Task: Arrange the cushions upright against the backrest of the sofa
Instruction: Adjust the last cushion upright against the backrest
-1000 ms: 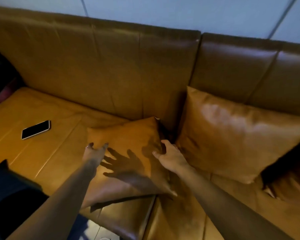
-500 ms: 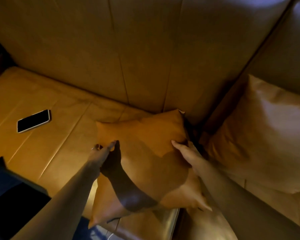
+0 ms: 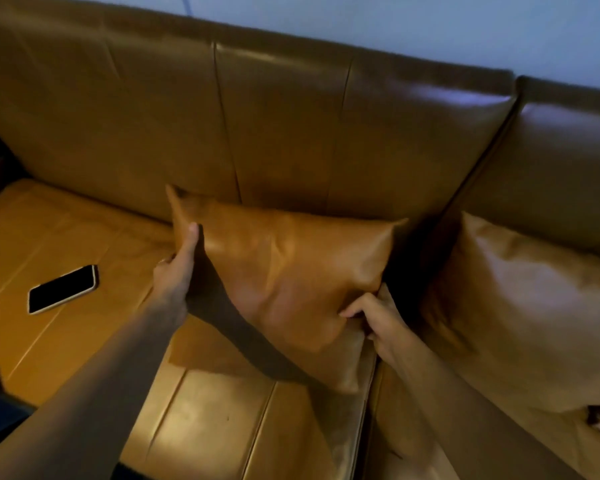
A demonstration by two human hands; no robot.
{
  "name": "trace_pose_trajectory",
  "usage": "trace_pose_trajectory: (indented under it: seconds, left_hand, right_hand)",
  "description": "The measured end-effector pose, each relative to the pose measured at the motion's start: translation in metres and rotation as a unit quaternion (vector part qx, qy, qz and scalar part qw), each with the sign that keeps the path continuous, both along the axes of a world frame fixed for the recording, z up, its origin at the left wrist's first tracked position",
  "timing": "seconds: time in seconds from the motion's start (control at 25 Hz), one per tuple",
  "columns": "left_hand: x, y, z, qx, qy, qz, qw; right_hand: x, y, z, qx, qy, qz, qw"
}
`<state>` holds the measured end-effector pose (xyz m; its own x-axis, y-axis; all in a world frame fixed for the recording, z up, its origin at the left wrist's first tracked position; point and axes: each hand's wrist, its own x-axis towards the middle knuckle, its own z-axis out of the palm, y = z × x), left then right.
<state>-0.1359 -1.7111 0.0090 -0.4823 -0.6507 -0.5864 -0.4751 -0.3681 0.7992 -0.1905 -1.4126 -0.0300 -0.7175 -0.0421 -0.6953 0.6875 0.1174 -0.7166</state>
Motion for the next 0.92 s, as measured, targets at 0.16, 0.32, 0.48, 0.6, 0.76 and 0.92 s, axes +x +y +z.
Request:
trace_pose_trajectory:
  seconds: [0.16, 0.32, 0.48, 0.6, 0.76, 0.92]
  left_hand:
    - [-0.039, -0.010, 0.029, 0.005, 0.097, -0.042, 0.994]
    - [-0.059, 0.004, 0.020, 0.046, 0.095, -0.112, 0.988]
    - [-0.075, 0.004, 0.011, 0.048, 0.084, -0.140, 0.985]
    - [-0.080, -0.003, 0.008, 0.042, 0.059, -0.125, 0.990]
    - [-0.087, -0.007, 0.004, 0.032, 0.039, -0.121, 0.991]
    - [-0.091, -0.006, 0.002, 0.030, 0.028, -0.120, 0.992]
  right_hand:
    - [-0.020, -0.005, 0.025, -0.033, 0.041, -0.039, 0.998]
    - [-0.035, -0.002, 0.031, -0.043, 0.005, -0.033, 0.999]
    - [-0.042, -0.006, 0.028, -0.032, 0.002, -0.027, 0.999]
    - [-0.042, -0.010, 0.029, -0.025, 0.020, -0.020, 0.999]
    - [-0.048, -0.013, 0.026, -0.021, 0.024, 0.008, 0.999]
    - [-0.052, -0.014, 0.019, -0.027, 0.029, 0.010, 0.999]
